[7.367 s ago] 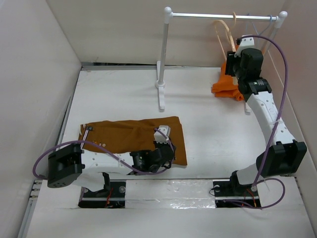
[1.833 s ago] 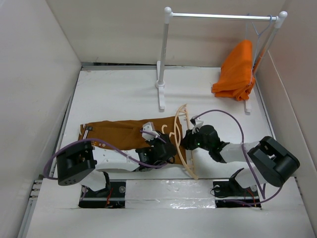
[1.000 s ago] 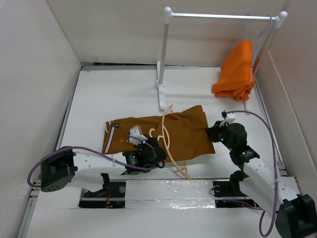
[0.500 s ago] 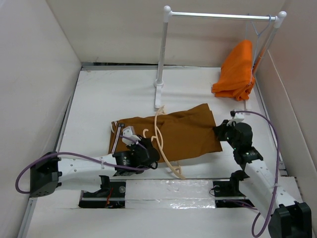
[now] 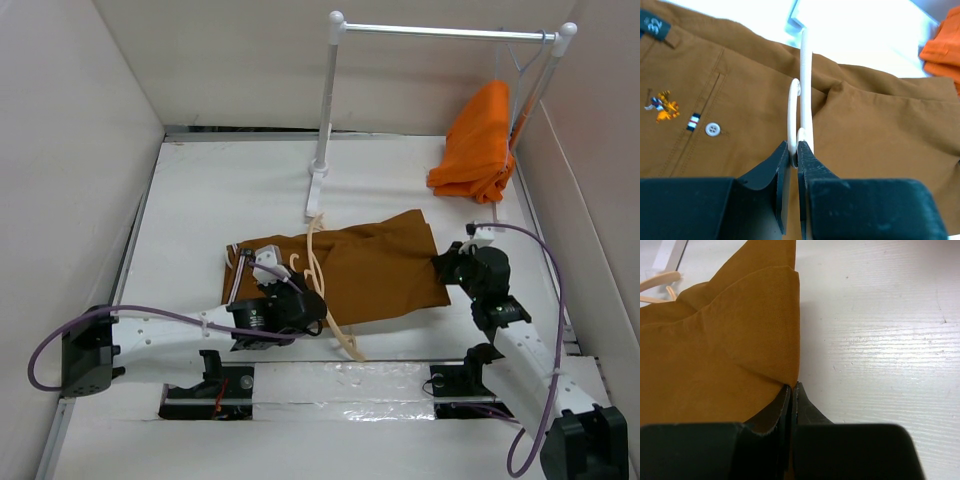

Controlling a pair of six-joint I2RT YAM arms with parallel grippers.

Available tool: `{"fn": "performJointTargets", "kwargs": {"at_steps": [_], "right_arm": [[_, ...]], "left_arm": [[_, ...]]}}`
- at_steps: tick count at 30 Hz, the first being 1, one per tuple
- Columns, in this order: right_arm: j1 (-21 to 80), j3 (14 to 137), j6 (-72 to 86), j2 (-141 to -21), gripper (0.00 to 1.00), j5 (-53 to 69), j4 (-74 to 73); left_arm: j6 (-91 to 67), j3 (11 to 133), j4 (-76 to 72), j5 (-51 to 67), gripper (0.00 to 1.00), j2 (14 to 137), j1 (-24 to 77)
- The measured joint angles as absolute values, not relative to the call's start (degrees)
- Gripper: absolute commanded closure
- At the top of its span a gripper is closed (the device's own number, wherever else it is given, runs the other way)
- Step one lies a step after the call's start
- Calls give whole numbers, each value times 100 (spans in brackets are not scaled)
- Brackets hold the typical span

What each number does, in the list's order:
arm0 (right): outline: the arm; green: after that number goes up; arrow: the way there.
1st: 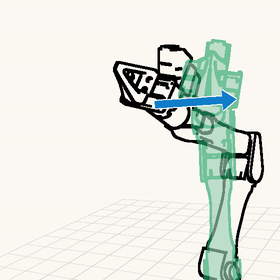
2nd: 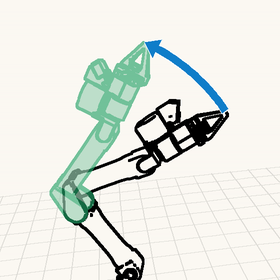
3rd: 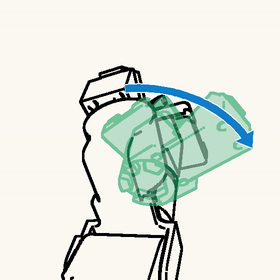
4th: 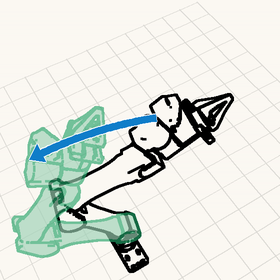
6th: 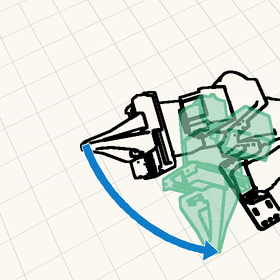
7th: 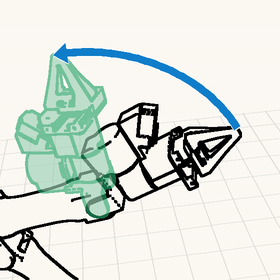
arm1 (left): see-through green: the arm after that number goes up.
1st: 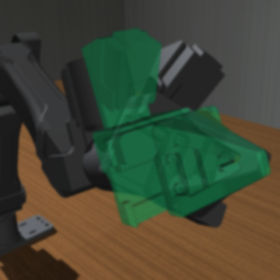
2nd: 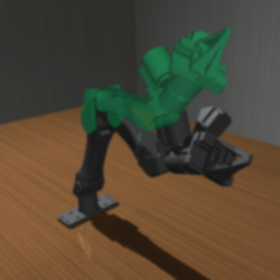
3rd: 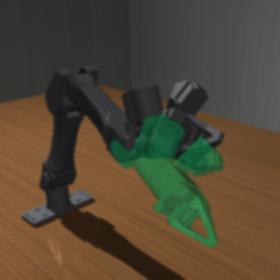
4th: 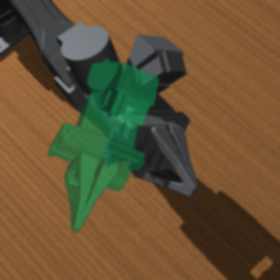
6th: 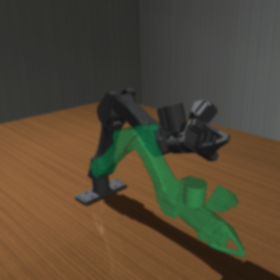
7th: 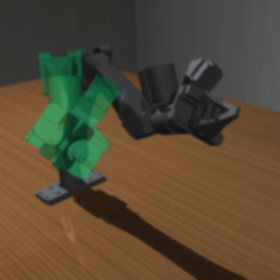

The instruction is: Place the trousers on the hanger

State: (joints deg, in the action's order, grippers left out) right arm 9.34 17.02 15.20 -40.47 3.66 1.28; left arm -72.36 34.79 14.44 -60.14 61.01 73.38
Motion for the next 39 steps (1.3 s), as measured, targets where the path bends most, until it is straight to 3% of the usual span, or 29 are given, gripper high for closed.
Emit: {"fn": "performJointTargets", "kwargs": {"at_steps": [19, 22, 23, 26, 27, 28, 29, 30, 32, 37, 39], "right_arm": [[858, 1590, 1634, -4375, 98, 591, 340], [858, 1579, 1649, -4265, 76, 609, 362], [856, 1579, 1636, -4235, 57, 609, 370], [827, 1592, 1559, -4123, 32, 633, 314], [821, 1608, 1514, -4066, 29, 652, 270], [821, 1643, 1468, -3990, 29, 690, 191], [823, 1702, 1422, -3911, 34, 746, 115], [829, 1769, 1378, -3833, 51, 792, 60], [974, 1925, 1369, -3647, 100, 947, 19], [2449, 2176, 1730, -3562, 100, 1273, 386], [3378, 2235, 1935, -3662, 68, 1247, 541]], "left_arm": [[-3874, 4298, 582, -5599, 100, 6224, 7310], [-3798, 4431, 532, -5522, 100, 6340, 7299], [-3793, 4438, 508, -5494, 100, 6357, 7299], [-3769, 4442, 425, -5433, 100, 6368, 7299], [-3763, 4456, 412, -5422, 100, 6368, 7299], [-3752, 4491, 412, -5411, 100, 6368, 7299], [-3728, 4536, 401, -5398, 100, 6368, 7299], [-3684, 4591, 377, -5391, 100, 6361, 7299], [-3555, 4707, 270, -5363, 100, 6346, 7299], [-3194, 5127, 21, -5299, 100, 6344, 7299], [-3057, 5349, -80, -5284, 100, 6407, 7299]]}}
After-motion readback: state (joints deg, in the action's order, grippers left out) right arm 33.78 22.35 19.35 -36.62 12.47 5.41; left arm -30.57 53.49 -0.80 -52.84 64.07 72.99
